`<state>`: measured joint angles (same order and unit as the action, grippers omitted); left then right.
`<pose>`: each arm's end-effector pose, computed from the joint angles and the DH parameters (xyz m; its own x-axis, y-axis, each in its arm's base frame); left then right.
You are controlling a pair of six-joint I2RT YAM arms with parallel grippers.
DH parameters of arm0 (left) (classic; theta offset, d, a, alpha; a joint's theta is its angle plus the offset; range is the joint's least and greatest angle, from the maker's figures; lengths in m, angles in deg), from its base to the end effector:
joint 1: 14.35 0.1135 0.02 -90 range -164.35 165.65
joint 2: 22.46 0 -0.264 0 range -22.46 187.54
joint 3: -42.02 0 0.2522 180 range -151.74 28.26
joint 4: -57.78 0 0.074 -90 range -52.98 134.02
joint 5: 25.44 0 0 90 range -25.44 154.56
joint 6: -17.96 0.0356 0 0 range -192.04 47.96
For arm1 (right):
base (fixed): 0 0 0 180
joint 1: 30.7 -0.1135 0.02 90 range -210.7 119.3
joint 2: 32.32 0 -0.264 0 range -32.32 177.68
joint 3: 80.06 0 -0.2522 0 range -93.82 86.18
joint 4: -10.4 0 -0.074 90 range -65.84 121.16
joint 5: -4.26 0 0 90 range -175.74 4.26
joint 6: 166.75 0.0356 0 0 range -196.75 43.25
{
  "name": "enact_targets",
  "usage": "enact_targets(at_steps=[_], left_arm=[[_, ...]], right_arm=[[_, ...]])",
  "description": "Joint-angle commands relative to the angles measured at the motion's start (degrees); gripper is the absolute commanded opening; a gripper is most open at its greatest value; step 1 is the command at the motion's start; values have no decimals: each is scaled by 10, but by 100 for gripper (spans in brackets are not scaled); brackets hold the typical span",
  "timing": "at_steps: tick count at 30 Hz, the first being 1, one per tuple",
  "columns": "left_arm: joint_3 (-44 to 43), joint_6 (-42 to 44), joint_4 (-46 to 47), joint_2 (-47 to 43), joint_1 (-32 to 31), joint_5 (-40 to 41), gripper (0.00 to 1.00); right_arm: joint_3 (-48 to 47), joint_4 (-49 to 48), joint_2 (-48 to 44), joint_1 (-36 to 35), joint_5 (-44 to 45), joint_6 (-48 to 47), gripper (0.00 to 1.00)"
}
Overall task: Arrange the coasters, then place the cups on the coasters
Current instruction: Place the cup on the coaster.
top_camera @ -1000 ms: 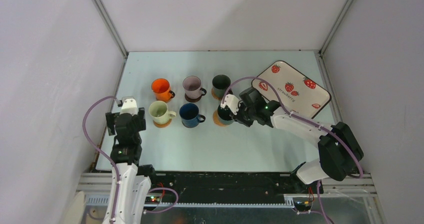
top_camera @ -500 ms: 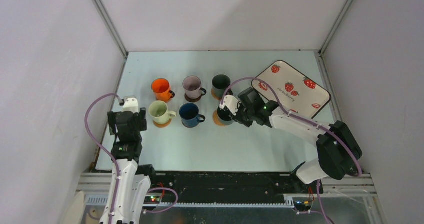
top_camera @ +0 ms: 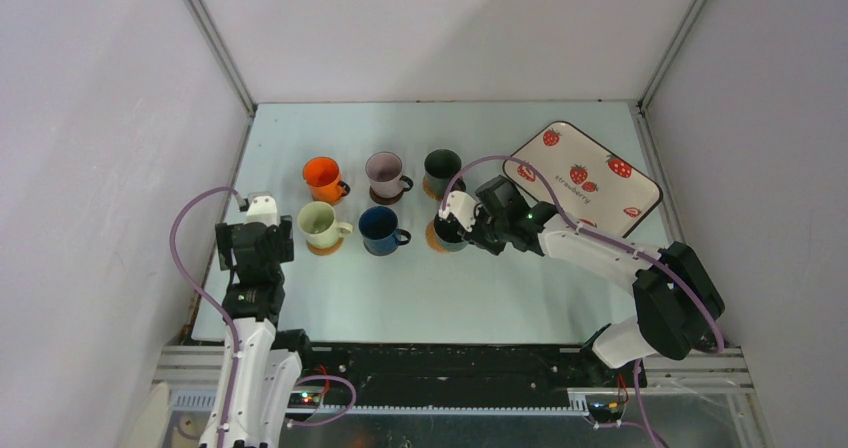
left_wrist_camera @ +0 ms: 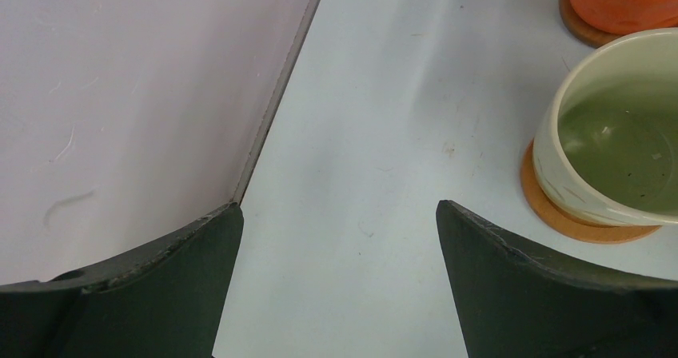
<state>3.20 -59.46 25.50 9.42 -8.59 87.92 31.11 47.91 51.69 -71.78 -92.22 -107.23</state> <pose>0.1405 0.0284 0.2377 -0.5133 0.1492 -0.8451 -0.3452 0.8657 0.3625 0.2251 0.2016 0.2230 -0.1594 -0.8075 -0.5679 -0.9112 0.3416 -0.2301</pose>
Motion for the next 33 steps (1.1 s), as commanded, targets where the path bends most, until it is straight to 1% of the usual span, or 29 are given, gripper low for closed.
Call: enact_targets(at_steps=[1,18,33], left_arm=[[-12,9,18,-1,3,0,98],[-11,8,18,-2,3,0,98],[-15,10,16,29,3,2,98]], right_arm=[[-11,-37,-11,-5,-9,-3,0],[-11,-37,-13,-6,-2,-5,0],[-11,-29,-17,-4,10,-17,0]])
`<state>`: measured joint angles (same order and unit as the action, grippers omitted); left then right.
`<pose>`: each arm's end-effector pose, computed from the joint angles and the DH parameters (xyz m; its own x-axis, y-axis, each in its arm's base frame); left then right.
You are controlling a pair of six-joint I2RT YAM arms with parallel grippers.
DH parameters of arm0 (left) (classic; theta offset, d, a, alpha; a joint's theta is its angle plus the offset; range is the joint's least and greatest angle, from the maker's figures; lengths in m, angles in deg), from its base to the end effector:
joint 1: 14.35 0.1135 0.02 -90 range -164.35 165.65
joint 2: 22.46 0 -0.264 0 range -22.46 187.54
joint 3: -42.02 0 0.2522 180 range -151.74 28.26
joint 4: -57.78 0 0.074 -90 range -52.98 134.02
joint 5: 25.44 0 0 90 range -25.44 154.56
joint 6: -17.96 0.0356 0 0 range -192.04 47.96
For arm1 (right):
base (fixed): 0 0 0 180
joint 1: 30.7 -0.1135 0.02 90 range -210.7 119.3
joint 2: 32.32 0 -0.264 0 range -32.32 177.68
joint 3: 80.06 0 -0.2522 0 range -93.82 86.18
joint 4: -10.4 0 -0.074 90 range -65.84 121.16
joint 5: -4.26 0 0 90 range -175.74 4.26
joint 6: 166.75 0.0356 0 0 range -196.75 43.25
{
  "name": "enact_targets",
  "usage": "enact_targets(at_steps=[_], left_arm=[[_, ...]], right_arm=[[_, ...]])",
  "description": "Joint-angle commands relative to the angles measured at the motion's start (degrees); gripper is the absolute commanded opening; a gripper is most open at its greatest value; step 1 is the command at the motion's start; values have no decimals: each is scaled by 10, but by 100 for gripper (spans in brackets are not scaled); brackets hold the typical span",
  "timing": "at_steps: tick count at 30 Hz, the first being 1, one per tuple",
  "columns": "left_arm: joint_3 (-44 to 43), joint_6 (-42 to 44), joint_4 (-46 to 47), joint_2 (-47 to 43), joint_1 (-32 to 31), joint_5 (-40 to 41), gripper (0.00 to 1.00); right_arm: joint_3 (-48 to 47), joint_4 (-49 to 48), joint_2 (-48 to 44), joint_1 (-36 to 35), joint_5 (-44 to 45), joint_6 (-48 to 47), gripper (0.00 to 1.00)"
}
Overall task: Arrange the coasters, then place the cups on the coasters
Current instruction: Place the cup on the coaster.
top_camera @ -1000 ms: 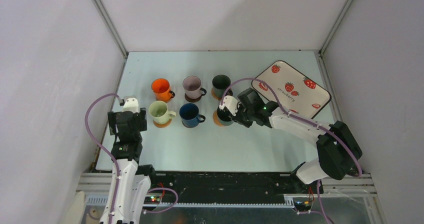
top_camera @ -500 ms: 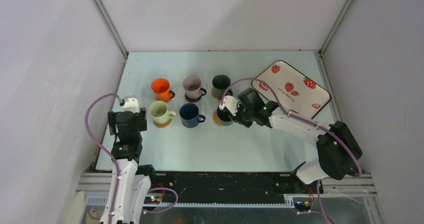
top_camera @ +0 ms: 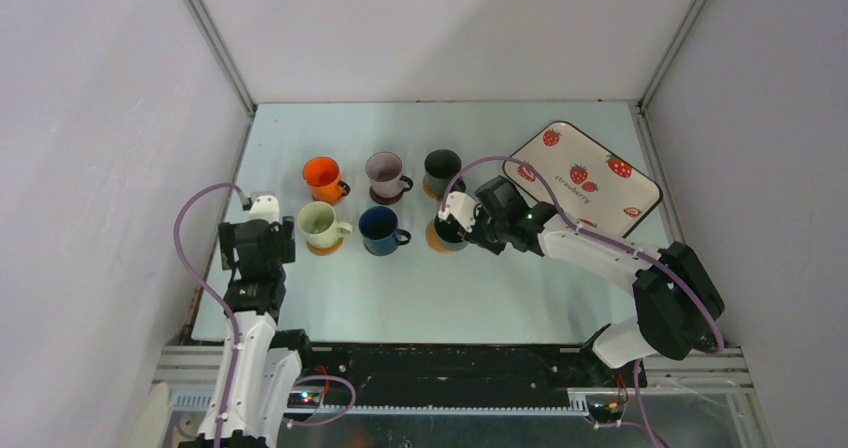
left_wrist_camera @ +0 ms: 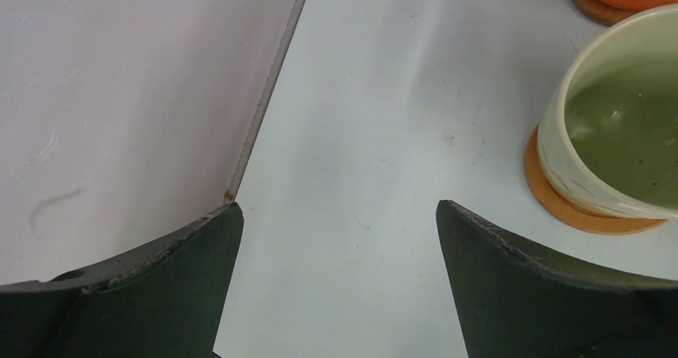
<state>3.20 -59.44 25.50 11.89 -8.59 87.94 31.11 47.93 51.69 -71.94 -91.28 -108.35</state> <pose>0.1457 0.0289 0.2323 -0.5493 0.1458 -0.8228 -0.3295 0.8671 0.3736 0.2249 0.2018 0.2230 -0.1427 -0.8187 -0.5563 -0.9098 0.3298 -0.2520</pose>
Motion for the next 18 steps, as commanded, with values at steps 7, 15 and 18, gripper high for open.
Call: enact_targets(at_steps=[7,15,18], left_arm=[[-14,10,16,0,3,1,98],[-14,10,18,8,3,2,98],[-14,10,18,10,3,3,98]], right_arm=[[-11,-29,-10,-3,2,-6,0],[-11,-31,-5,-4,3,-7,0],[-10,-33,-4,-6,6,-7,0]])
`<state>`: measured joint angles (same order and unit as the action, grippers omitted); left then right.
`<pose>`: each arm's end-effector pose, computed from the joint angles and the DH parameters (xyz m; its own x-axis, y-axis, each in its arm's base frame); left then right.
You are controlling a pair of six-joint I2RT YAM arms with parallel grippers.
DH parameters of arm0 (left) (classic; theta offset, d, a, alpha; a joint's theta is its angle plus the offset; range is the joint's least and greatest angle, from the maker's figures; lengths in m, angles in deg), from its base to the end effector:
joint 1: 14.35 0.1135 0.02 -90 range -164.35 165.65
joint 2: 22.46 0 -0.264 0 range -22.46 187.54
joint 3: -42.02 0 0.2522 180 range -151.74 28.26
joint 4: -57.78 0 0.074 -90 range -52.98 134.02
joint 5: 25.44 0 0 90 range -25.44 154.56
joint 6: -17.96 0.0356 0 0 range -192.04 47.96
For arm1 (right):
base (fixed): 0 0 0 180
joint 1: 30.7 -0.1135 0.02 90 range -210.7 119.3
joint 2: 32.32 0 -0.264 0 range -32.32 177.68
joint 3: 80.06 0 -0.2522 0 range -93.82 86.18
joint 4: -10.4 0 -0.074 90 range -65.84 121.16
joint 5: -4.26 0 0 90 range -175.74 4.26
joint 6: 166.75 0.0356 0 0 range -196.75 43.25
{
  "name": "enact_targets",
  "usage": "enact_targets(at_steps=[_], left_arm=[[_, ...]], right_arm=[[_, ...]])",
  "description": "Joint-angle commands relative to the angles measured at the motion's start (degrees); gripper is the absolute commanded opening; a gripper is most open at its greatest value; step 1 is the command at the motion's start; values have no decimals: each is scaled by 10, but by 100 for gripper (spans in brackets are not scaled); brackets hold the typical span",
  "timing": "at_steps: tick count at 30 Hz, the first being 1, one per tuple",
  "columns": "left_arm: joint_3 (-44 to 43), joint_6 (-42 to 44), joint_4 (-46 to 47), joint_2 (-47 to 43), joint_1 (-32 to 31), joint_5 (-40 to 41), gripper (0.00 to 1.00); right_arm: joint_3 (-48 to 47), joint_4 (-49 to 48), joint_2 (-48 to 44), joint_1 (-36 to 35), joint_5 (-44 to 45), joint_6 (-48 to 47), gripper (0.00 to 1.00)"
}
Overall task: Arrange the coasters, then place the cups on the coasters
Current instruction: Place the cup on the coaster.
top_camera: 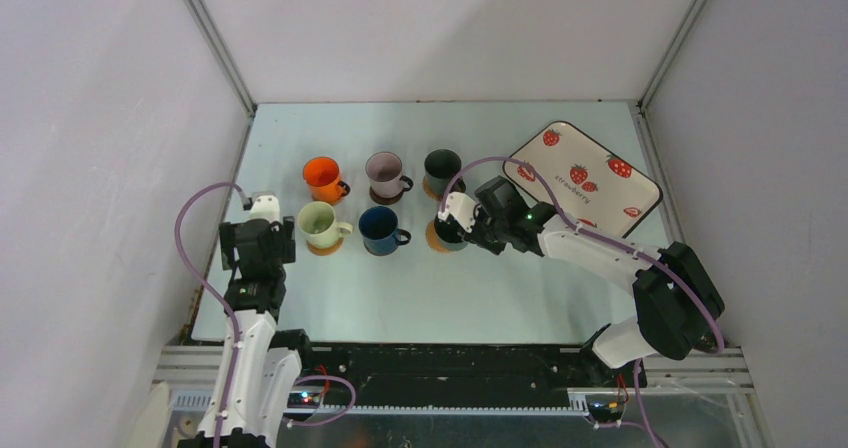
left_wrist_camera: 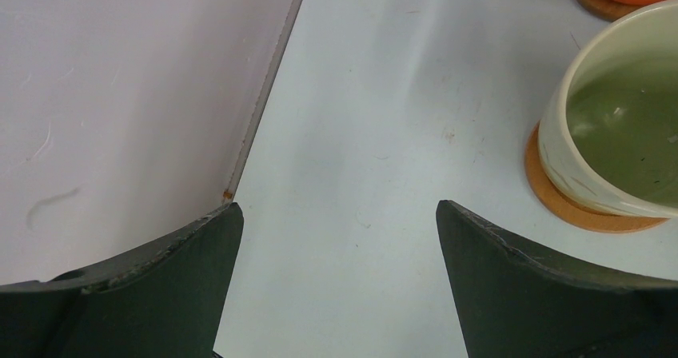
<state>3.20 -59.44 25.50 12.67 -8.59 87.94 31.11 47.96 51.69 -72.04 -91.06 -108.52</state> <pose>0.1473 0.0291 0.2306 -0.5604 0.1447 -0.8155 -0.3244 0.8676 0.3769 0.2246 0.2020 0.2229 -0.1396 -0.8210 -0.5536 -0.9096 0.3272 -0.2560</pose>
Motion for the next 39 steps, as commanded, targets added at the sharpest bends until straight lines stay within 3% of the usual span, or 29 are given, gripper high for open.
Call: enact_targets(at_steps=[1,39], left_arm=[[-14,10,19,3,3,4,98],[-16,13,23,36,3,15,98]], right_arm=[[-11,-33,-4,-5,5,-6,0],[-10,-52,9,-14,53,5,0]])
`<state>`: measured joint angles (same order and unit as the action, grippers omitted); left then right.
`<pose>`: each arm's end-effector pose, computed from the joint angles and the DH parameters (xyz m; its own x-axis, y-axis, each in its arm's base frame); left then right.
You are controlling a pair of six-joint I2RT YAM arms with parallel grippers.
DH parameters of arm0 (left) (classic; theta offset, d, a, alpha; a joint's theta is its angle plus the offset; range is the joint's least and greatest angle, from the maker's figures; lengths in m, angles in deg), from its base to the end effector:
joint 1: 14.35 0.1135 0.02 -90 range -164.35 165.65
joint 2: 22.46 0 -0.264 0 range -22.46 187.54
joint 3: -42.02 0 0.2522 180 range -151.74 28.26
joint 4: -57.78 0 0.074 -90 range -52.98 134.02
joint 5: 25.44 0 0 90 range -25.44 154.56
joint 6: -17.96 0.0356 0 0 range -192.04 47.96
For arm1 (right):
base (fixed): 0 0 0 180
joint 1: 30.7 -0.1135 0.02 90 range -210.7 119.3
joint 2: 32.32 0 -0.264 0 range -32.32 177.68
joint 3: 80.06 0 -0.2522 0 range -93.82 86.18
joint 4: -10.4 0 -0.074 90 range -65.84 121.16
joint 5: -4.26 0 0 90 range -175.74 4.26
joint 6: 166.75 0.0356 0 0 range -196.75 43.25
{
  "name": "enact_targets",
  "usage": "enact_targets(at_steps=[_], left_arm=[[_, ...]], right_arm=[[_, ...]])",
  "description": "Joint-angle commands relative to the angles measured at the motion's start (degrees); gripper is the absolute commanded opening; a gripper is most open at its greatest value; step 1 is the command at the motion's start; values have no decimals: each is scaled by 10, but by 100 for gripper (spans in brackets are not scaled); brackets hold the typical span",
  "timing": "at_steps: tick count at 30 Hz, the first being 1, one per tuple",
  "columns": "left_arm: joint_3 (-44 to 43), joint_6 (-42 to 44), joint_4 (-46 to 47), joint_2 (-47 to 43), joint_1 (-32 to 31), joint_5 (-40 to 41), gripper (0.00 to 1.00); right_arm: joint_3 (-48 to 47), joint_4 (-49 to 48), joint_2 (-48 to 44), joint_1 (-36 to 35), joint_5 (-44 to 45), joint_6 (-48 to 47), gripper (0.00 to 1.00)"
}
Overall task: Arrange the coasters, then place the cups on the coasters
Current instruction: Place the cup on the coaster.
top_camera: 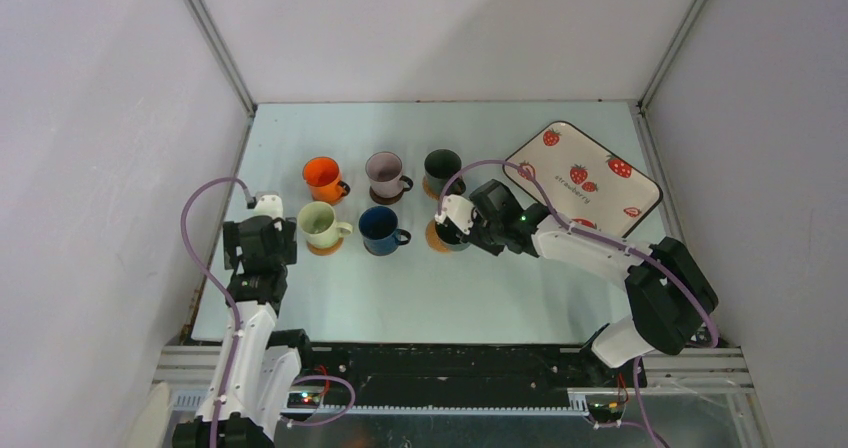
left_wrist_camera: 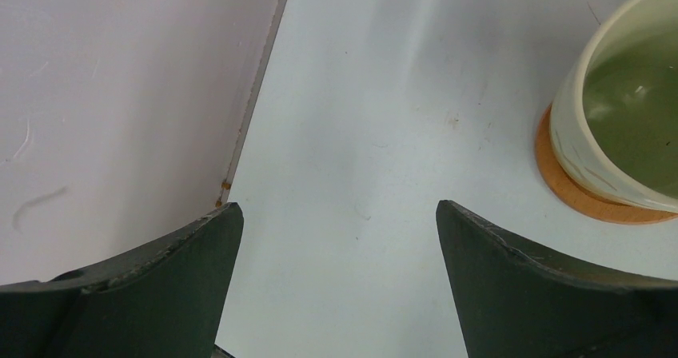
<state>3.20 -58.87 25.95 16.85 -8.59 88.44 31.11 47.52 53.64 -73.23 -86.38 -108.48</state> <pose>0.1557 0.0302 0.2216 -0.6164 0.1472 -0.7735 -0.2996 0.8646 0.4033 0.2256 0.2074 0.2136 -0.1507 -0.8518 -0.5017 -0.8935 0.3345 -0.2996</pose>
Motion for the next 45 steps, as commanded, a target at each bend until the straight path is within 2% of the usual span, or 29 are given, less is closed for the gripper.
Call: enact_targets(at_steps=[1,27,45], left_arm=[[-15,7,18,-7,3,9,98],[-16,6,18,-12,3,9,98],[-16,6,17,-15,3,9,98]], right_arm=[[-10,-48,-11,-1,6,4,0],[-11,-56,-14,-7,24,5,0],[-10,-69,-42,25,13,34,0]])
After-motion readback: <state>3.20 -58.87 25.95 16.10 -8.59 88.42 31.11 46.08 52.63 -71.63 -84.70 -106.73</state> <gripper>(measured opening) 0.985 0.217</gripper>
